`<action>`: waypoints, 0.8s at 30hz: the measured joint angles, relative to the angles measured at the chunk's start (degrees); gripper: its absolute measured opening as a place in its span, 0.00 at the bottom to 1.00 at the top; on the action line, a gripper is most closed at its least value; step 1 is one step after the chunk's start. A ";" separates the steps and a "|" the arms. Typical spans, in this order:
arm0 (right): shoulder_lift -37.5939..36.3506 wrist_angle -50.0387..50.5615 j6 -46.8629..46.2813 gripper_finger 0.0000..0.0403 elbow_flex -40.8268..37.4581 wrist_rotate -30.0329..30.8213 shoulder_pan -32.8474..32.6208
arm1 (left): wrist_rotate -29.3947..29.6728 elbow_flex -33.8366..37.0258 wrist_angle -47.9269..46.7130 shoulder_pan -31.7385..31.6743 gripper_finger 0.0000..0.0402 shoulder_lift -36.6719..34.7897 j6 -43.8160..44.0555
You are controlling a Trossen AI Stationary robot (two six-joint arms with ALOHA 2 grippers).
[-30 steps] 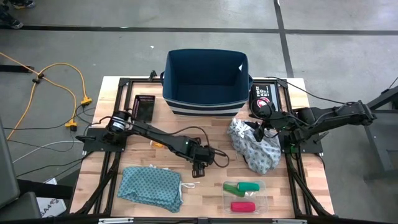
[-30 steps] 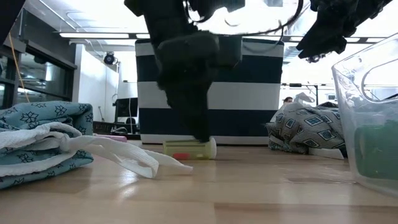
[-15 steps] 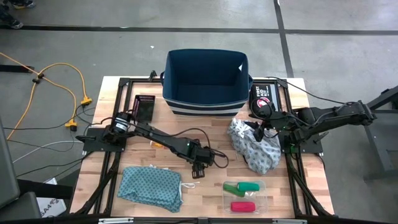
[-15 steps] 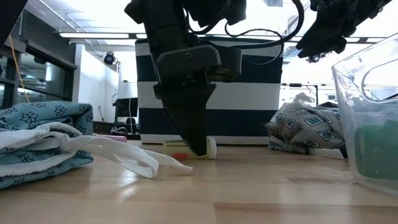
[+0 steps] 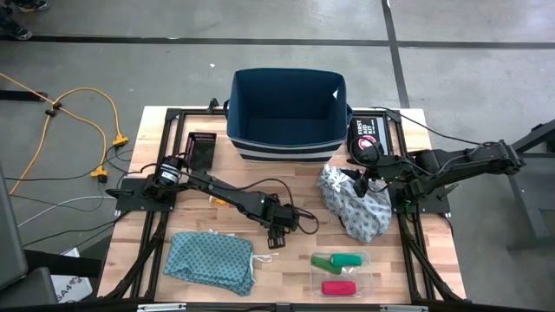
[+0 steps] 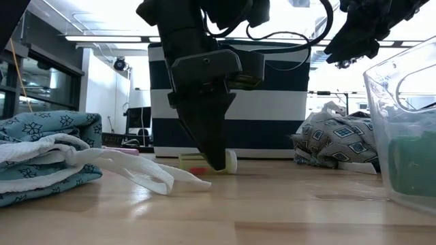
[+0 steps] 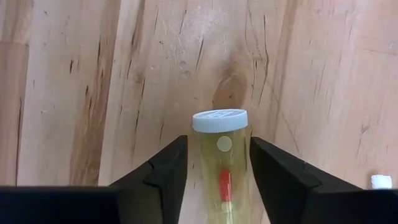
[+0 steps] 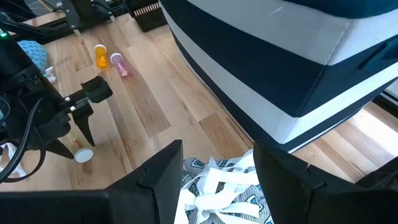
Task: Pick & Place Medicine items
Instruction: Put the transparent yellow medicine bottle into the black bin
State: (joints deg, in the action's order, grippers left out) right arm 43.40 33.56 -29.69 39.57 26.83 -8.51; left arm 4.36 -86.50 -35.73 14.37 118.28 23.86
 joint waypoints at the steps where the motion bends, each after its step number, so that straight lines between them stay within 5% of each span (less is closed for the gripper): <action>1: 0.01 0.00 0.00 0.46 0.00 0.00 0.01 | 0.00 0.00 0.00 0.00 0.38 0.00 -0.02; 12: 0.02 0.00 0.00 0.46 0.00 0.00 0.01 | 0.02 0.00 0.00 0.00 0.27 0.00 0.04; 24: 0.01 0.00 0.00 0.46 0.00 0.00 0.01 | 0.01 0.00 -0.31 0.00 0.25 -0.03 0.00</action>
State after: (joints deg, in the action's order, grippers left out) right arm 43.41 33.56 -29.69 39.57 26.83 -8.50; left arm 4.37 -86.50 -36.03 14.37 118.25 23.85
